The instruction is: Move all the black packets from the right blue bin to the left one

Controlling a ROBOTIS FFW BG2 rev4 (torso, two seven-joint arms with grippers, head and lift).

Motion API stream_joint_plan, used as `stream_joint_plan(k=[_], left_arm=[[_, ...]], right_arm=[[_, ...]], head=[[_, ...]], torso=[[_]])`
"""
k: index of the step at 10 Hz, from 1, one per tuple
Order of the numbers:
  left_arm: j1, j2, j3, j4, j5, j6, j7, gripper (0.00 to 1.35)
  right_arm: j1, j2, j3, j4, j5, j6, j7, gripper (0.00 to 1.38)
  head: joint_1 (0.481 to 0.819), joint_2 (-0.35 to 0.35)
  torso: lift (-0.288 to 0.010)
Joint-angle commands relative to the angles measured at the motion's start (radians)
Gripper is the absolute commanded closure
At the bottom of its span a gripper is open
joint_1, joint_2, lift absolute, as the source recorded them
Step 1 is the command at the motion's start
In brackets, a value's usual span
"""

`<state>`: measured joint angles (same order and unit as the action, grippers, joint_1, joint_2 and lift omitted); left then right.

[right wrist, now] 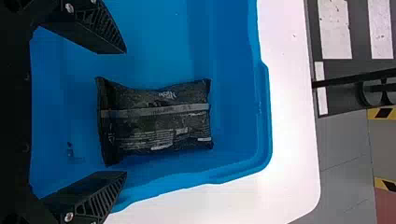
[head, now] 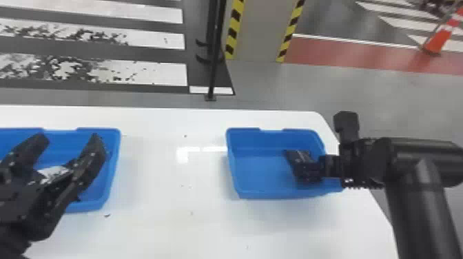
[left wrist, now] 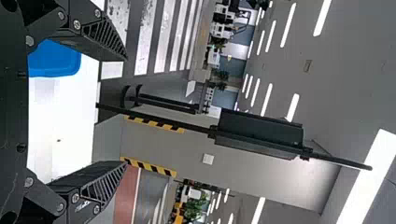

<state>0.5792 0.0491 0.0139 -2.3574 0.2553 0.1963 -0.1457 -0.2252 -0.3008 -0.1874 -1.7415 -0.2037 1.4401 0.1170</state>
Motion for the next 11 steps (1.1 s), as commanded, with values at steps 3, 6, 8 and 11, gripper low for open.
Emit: stream_joint_plan(k=[3,6,8,11], left_arm=[[-0.002,0.0,0.0,0.0,0.0,0.0,-0.002,0.27],[-0.002,0.002,0.002,0.0,0.002,0.002,-0.005,0.27],[0.0,0.002,0.002,0.0,0.004,0.005,-0.008,0.27],[0.0,0.005,0.0,0.0,0.004,0.007,-0.009,0.27]], right_arm=[[-0.033,0.005,0.0,0.101,-0.006,-0.103,0.0,0.1],[-0.045,0.009,0.0,0.128,-0.004,-0.11,0.0,0.1],[-0.042,0.012,0.008,0.128,0.002,-0.088,-0.016,0.1],[-0.052,0.011,0.018,0.16,0.012,-0.1,-0.02,0.14]], head=[[0.695,-0.233],[0.695,-0.233],[0.695,-0.233],[0.695,-0.236]], torso=[[-0.14],[-0.14],[-0.14],[-0.14]])
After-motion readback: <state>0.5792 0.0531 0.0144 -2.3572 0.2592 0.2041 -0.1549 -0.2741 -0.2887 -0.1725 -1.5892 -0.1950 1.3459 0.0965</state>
